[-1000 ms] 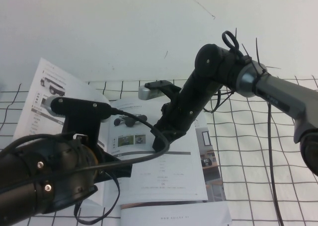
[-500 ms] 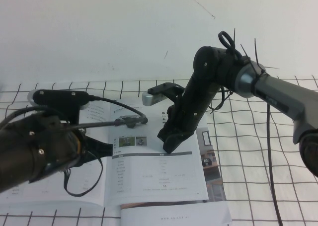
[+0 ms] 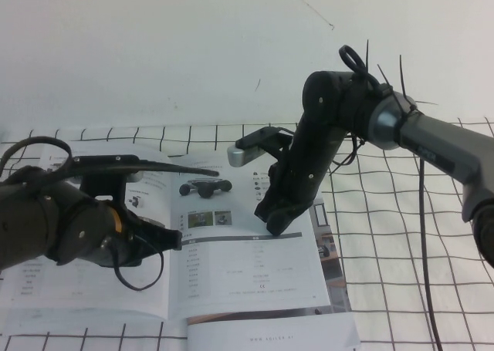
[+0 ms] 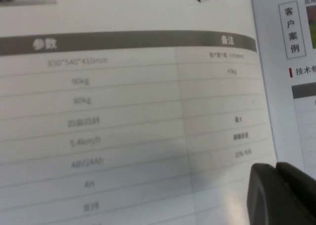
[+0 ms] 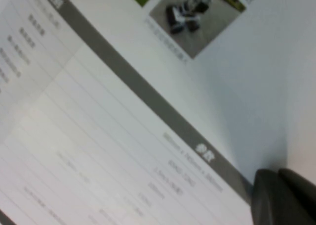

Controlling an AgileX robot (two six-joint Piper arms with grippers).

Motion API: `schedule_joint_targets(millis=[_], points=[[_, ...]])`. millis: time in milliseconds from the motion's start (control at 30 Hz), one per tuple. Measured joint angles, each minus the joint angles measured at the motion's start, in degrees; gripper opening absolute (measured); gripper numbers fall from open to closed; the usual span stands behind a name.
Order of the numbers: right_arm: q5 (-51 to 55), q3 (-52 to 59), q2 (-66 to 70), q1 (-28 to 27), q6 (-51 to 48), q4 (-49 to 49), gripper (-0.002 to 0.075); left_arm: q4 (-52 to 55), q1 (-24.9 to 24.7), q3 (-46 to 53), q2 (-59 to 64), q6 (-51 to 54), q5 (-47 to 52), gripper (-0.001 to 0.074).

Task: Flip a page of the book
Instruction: Open the closed book

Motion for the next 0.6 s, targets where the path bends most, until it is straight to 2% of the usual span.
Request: schedule_joint_targets(millis=[267,600], points=[[-1.8,6.2,-2.8,0.0,0.1,-0.9,-0.0001,1.4,1.7,0.0,3.4,-1.8,-6.6,-0.0002],[-2.5,7.7,-3.5,-0.1,0.1,-0.1,-0.0001,3.2,5.7,0.0,6.1,-1.6,-2.0,-0.0003]])
